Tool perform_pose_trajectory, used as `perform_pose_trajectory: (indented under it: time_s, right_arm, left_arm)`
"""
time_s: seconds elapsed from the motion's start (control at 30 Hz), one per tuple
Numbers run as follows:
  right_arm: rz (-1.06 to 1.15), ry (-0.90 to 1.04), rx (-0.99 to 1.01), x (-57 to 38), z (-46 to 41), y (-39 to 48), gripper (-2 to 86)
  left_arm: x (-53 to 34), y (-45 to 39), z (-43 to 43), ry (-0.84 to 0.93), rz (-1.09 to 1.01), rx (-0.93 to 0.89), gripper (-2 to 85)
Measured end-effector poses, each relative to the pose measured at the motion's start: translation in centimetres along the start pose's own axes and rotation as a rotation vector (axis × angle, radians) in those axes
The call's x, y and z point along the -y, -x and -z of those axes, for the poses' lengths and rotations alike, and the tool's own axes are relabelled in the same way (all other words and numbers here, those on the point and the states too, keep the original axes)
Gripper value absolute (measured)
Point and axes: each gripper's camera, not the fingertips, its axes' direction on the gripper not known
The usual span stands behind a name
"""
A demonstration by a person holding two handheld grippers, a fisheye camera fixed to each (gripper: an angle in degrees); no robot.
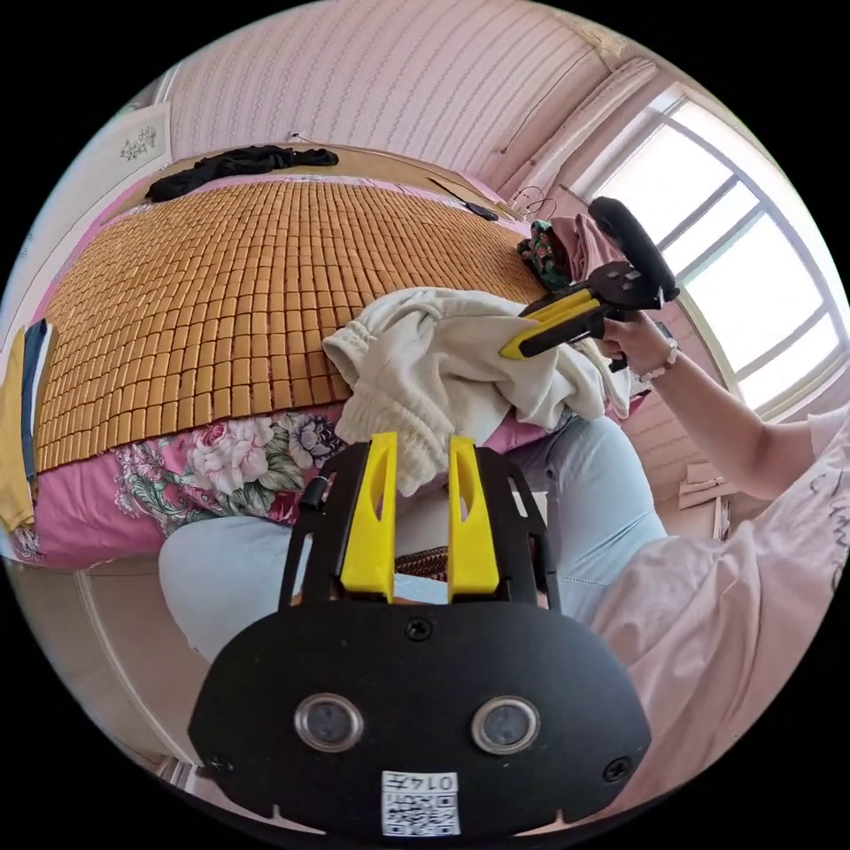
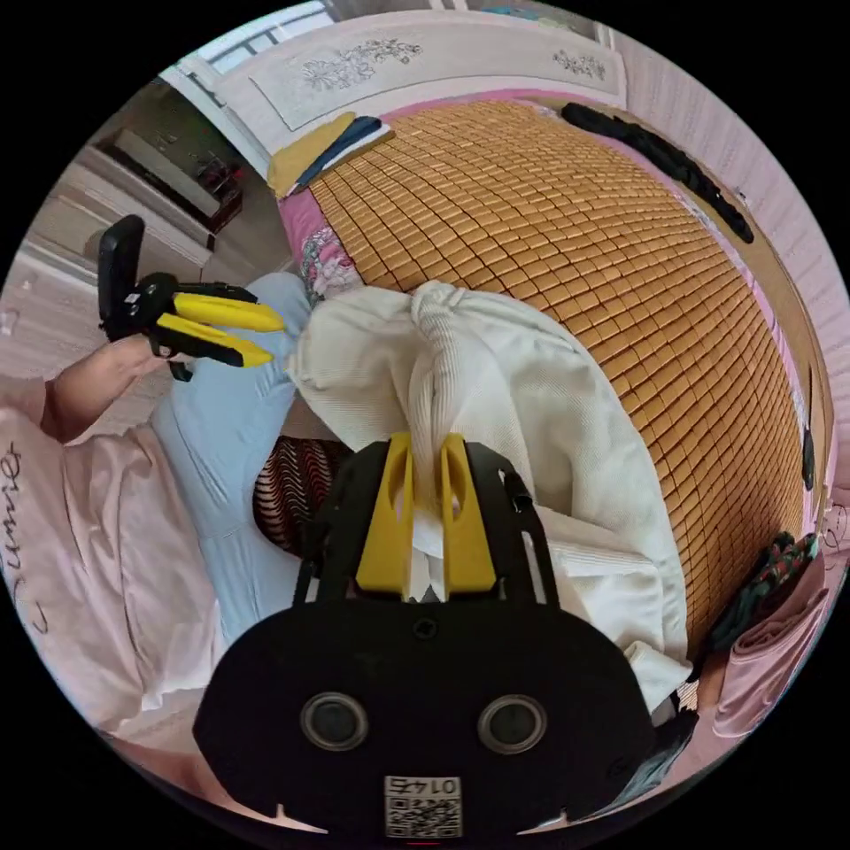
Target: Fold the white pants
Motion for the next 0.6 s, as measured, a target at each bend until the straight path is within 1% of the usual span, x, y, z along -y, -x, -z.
perform_pose_trajectory:
  time_s: [0.07, 0.1, 0.13, 0.17, 0.23, 0.27, 0.3, 0.33, 0.37, 0.4, 0.43, 0.47, 0.57, 0.6]
  right_arm:
    - [0.153, -0.013, 0.031, -3.0, 1.4, 3.9, 5.3]
    - [0.169, -0.009, 0.035, -3.8, 1.5, 4.7, 5.3]
    - [0.165, 0.004, 0.040, -5.2, 1.3, 5.8, 5.4]
    - [0.143, 0.024, 0.051, -6.3, 0.9, 6.5, 5.6]
    - [0.104, 0.052, 0.054, -7.7, 0.3, 7.3, 5.6]
    - [0.075, 0.055, 0.056, -8.3, 0.2, 7.6, 5.6]
    - [0.061, 0.047, 0.057, -8.6, 0.3, 7.7, 5.6]
    - [0.026, 0.018, 0.060, -9.0, 0.8, 7.9, 5.7]
    - [-0.006, -0.014, 0.079, -9.5, 1.3, 7.9, 5.7]
    - [-0.018, -0.026, 0.096, -9.7, 1.6, 7.9, 5.8]
    - [-0.027, -0.037, 0.132, -9.9, 1.9, 8.1, 5.9]
    - [-0.017, -0.026, 0.158, -10.0, 1.9, 8.5, 6.0]
    - [0.032, 0.064, 0.159, -9.6, 0.6, 10.0, 6.8]
    - [0.040, 0.088, 0.163, -9.4, 0.4, 10.3, 7.1]
  left_arm:
    - [-1.3, -1.6, 2.1, -0.072, -0.069, 0.063, 10.4]
    - [-2.1, -2.9, 3.0, -0.109, -0.108, 0.105, 11.1]
    - [-2.4, -3.9, 2.8, -0.102, -0.130, 0.118, 12.7]
    - [-2.4, -4.3, 2.5, -0.082, -0.137, 0.106, 13.4]
    - [-2.3, -5.8, -0.1, 0.040, -0.182, -0.014, 14.2]
    - [-2.3, -6.4, -0.8, 0.077, -0.206, -0.046, 14.2]
    - [-2.5, -7.9, -1.8, 0.147, -0.264, -0.097, 14.2]
    - [-2.9, -9.7, -2.4, 0.202, -0.325, -0.110, 14.2]
    - [-3.2, -10.5, -2.6, 0.215, -0.353, -0.094, 14.0]
    - [-3.8, -11.8, -2.9, 0.226, -0.404, -0.041, 13.6]
    - [-4.3, -12.6, -3.1, 0.218, -0.427, 0.011, 12.4]
    - [-4.5, -12.8, -3.2, 0.218, -0.431, 0.025, 11.8]
    - [-4.7, -13.5, -4.3, 0.300, -0.417, 0.024, 7.3]
    - [-5.0, -13.8, -5.1, 0.350, -0.430, -0.010, 4.7]
